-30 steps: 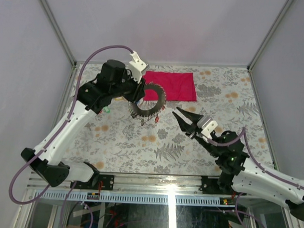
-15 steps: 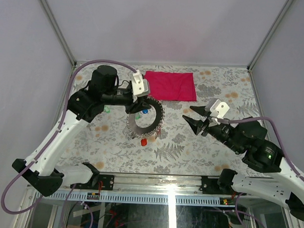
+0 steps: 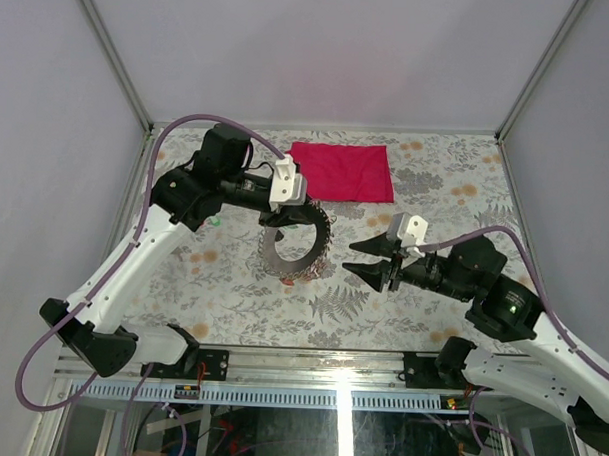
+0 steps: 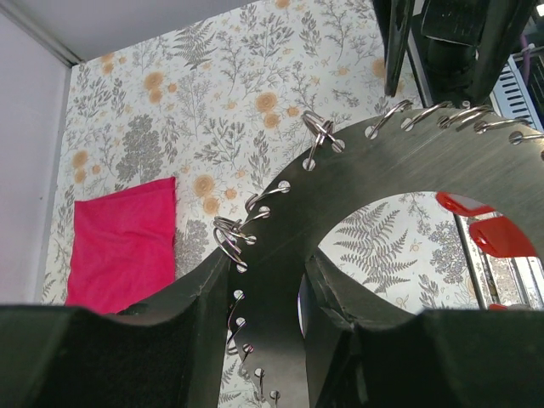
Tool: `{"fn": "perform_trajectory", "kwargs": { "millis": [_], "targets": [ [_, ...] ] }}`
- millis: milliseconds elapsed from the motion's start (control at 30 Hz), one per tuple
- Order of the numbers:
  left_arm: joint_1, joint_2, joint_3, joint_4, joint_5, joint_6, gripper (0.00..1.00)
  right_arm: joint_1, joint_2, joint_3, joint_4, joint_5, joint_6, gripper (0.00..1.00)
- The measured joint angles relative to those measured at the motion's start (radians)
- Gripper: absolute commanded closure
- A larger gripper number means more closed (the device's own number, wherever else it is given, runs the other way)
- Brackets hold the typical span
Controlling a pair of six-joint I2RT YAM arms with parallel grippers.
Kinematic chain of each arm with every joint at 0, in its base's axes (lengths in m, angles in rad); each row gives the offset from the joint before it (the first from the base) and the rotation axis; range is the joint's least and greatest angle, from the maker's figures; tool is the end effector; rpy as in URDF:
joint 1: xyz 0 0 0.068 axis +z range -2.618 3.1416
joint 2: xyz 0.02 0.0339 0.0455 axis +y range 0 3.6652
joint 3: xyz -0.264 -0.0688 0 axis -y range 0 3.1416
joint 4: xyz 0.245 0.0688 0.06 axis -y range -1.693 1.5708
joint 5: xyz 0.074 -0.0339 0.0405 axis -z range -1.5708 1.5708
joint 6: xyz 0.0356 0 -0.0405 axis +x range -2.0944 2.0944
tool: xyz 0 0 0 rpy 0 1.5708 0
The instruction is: Put the keys on the keyring
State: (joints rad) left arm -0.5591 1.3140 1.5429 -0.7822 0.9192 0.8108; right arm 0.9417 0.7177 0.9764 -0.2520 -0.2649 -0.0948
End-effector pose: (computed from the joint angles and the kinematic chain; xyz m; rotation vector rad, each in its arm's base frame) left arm 0.2048 -0.1615 0.4326 1.6151 1.1446 -0.8034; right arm 0.0813 0.1276 0.4085 -0.9897 1.2976 0.8656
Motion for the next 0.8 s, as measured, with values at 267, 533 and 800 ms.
{"fn": "perform_trajectory", "kwargs": {
  "millis": [267, 533, 800],
  "targets": [
    [0.0, 0.0, 0.0, -0.004, 0.024, 0.006, 1.0, -0.002, -0.055, -0.238, 0.369, -0.024, -0.012, 0.67],
    [0.0, 0.0, 0.0, -0.004, 0.024, 0.006, 1.0, -0.002, -0.031, -0.347, 0.647, -0.051, -0.076, 0.72],
    [0.0, -0.001, 0.0, -0.004, 0.023, 0.006, 1.0, -0.002, -0.028, -0.348, 0.743, -0.072, -0.09, 0.74]
  ]
}}
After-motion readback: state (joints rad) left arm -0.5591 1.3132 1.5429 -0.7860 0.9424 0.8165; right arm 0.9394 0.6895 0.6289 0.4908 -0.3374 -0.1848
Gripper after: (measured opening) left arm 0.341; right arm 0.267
